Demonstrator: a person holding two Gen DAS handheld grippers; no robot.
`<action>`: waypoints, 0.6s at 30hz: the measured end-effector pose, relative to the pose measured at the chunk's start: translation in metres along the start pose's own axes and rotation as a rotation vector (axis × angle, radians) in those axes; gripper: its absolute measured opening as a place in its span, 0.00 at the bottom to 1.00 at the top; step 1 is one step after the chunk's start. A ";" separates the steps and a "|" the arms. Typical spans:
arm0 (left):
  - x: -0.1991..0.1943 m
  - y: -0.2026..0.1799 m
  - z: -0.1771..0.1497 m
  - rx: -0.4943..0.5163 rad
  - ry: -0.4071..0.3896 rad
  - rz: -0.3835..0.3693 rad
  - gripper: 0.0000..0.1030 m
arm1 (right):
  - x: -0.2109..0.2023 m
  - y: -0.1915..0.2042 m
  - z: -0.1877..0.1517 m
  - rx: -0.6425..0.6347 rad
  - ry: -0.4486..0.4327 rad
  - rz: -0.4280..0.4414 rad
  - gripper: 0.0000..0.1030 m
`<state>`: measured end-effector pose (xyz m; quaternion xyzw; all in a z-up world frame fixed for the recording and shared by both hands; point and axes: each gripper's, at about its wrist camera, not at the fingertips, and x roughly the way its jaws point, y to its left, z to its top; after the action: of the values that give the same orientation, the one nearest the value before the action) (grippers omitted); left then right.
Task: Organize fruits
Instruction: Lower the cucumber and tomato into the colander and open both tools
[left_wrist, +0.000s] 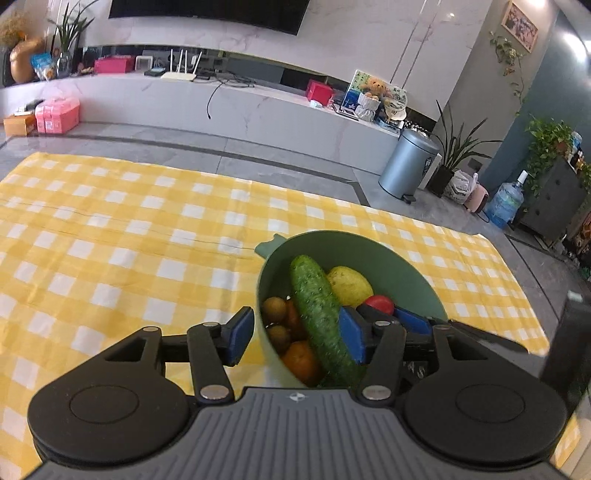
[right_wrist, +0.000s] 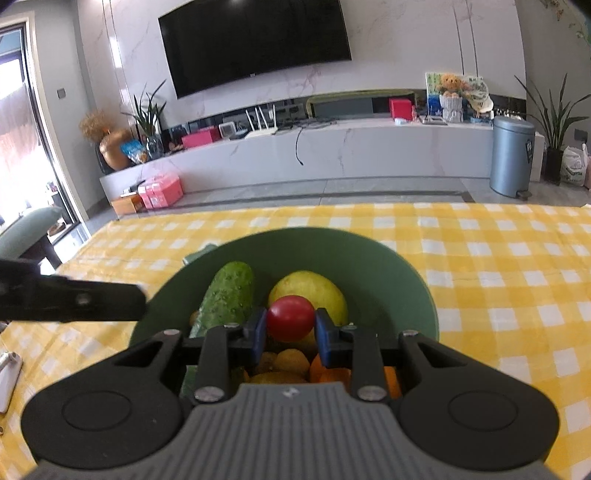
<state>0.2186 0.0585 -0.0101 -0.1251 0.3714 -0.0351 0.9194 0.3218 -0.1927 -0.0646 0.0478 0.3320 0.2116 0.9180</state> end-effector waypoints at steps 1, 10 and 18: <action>-0.002 -0.001 -0.002 0.017 -0.008 0.008 0.60 | 0.002 0.000 -0.001 0.001 0.008 -0.003 0.24; -0.005 -0.010 -0.019 0.147 -0.032 0.036 0.61 | 0.006 0.007 -0.004 -0.032 0.029 -0.012 0.27; -0.019 -0.017 -0.024 0.196 -0.094 0.020 0.65 | -0.016 0.015 0.001 -0.064 -0.055 -0.056 0.50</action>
<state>0.1885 0.0406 -0.0097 -0.0323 0.3236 -0.0563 0.9440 0.3062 -0.1854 -0.0510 0.0148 0.3008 0.1951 0.9334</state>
